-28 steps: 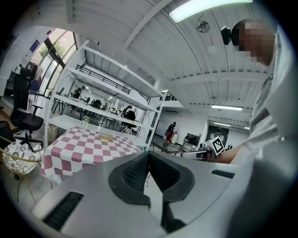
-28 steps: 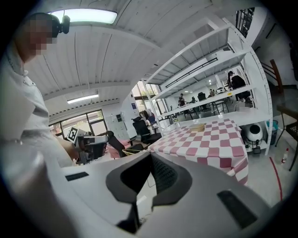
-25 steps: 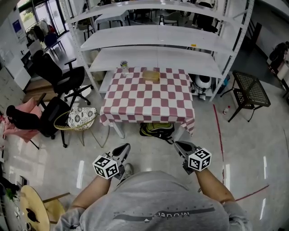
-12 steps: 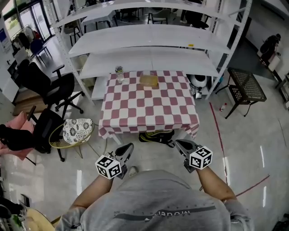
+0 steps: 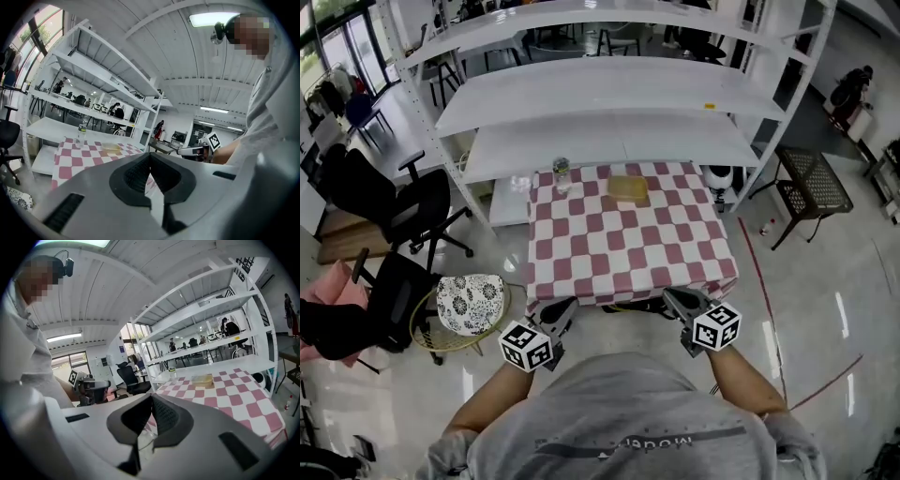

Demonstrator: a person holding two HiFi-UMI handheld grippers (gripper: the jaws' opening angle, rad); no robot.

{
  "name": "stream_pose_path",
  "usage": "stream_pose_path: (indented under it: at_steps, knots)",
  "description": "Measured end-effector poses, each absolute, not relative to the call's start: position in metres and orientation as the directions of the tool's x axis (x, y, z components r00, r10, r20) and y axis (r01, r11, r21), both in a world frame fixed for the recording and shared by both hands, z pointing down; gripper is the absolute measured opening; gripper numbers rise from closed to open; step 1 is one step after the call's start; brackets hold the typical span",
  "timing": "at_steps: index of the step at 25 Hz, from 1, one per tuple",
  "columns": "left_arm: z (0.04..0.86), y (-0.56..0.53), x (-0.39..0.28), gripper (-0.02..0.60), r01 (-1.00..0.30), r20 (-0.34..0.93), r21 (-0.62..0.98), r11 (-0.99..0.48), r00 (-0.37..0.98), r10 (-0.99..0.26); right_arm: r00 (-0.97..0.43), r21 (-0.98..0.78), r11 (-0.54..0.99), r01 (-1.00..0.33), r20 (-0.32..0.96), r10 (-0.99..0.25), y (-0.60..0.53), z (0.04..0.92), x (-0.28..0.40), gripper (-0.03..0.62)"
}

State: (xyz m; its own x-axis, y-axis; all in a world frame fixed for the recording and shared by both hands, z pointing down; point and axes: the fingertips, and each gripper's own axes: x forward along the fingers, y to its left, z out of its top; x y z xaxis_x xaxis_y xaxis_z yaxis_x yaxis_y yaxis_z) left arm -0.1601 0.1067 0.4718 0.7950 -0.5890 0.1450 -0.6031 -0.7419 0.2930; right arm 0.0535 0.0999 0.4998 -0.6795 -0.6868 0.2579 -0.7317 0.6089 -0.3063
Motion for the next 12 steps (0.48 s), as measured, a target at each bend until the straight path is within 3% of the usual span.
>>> stream_pose_path:
  at_steps: [12]
  knots:
    - [0.478,0.048,-0.203,0.012,-0.603,0.135,0.325,-0.729,0.792,-0.595,-0.659,-0.293,0.591,-0.751,0.278,-0.699,0.039,0.5,0.022,0.026]
